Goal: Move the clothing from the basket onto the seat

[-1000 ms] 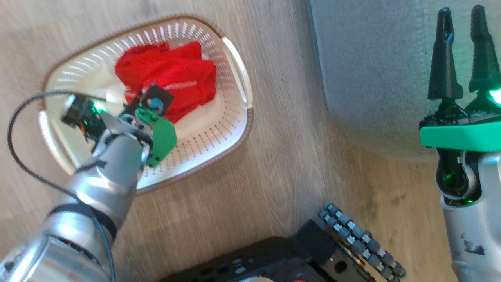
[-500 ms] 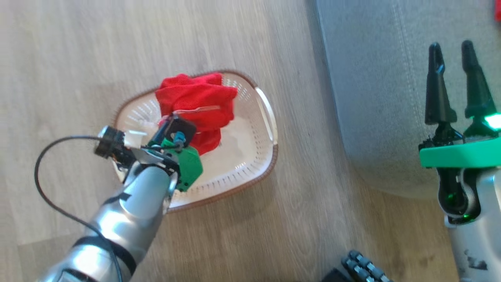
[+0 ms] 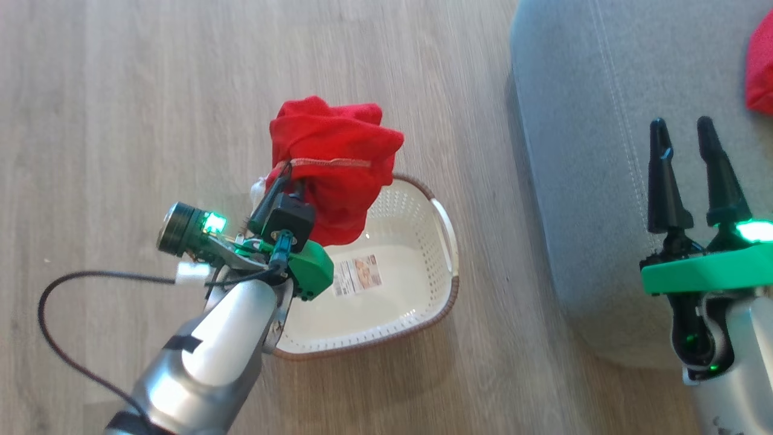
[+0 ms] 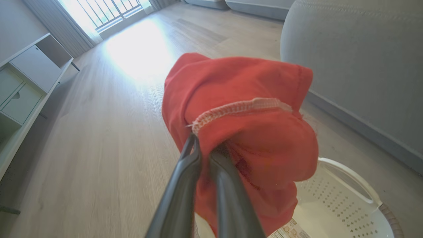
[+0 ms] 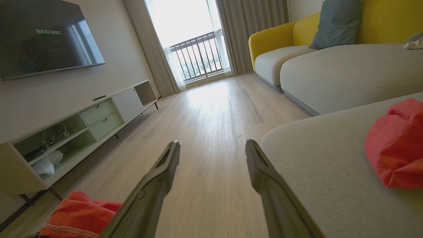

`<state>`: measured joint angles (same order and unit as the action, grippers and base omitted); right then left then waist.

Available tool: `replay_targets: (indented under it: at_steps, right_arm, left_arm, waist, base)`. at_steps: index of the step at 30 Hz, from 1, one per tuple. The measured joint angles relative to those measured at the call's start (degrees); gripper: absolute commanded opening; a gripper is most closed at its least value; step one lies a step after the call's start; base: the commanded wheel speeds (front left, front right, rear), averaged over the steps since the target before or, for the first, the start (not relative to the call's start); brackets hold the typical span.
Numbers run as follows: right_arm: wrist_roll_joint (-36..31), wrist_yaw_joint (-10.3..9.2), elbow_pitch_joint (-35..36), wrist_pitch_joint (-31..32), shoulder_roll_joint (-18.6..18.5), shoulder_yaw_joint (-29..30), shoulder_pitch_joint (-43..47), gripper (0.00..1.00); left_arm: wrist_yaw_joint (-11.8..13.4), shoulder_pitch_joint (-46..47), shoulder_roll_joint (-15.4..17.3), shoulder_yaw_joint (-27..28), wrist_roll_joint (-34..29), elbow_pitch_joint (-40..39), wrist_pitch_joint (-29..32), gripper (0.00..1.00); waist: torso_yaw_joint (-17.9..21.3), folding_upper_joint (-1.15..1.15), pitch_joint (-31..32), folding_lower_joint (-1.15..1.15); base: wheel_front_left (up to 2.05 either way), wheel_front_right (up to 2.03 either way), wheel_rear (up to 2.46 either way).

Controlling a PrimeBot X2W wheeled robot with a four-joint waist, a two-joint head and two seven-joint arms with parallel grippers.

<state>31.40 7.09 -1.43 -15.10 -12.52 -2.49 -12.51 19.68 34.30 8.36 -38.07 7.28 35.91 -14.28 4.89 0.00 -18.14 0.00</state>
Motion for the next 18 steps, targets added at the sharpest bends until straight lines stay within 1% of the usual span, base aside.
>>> replay_targets:
  at_steps: [5, 10, 12, 16, 18]
  right_arm:
    - [0.0, 0.0, -0.5, 0.1, 0.3, -0.4, 1.0, 1.0]
    - [0.0, 0.0, -0.9, 0.1, 0.4, -1.2, 3.3, 1.0]
    - [0.0, 0.0, -1.1, 0.1, 0.5, -1.8, 4.2, 1.0]
    - [-0.1, 0.0, -1.4, 0.1, 0.6, -2.1, 5.0, 1.0]
    - [-0.1, 0.0, -1.4, 0.1, 0.6, -2.4, 5.1, 1.0]
  left_arm:
    - [0.2, -3.9, 0.9, 3.6, -0.7, -12.0, 0.0, 0.0]
    - [0.1, -7.1, 0.8, 7.8, -0.9, -22.9, -0.1, 0.0]
    - [-0.4, -8.0, 0.8, 9.3, -1.8, -27.1, -0.2, 0.0]
    - [-0.9, -9.1, 0.0, 12.3, -2.8, -35.3, -0.2, 0.0]
    - [-1.3, -9.6, -1.3, 14.2, -2.5, -39.7, -0.2, 0.0]
  waist:
    - [-1.4, 0.0, 3.6, 0.0]
    - [-2.6, 0.0, 6.8, 0.0]
    - [-3.0, 0.0, 7.9, 0.0]
    - [-3.4, 0.0, 9.7, 0.0]
    - [-3.4, 0.0, 10.3, 0.0]
  base:
    - [0.0, 0.0, 0.0]
    - [0.0, 0.0, 0.0]
    - [0.0, 0.0, 0.0]
    - [0.0, 0.0, 0.0]
    - [0.0, 0.0, 0.0]
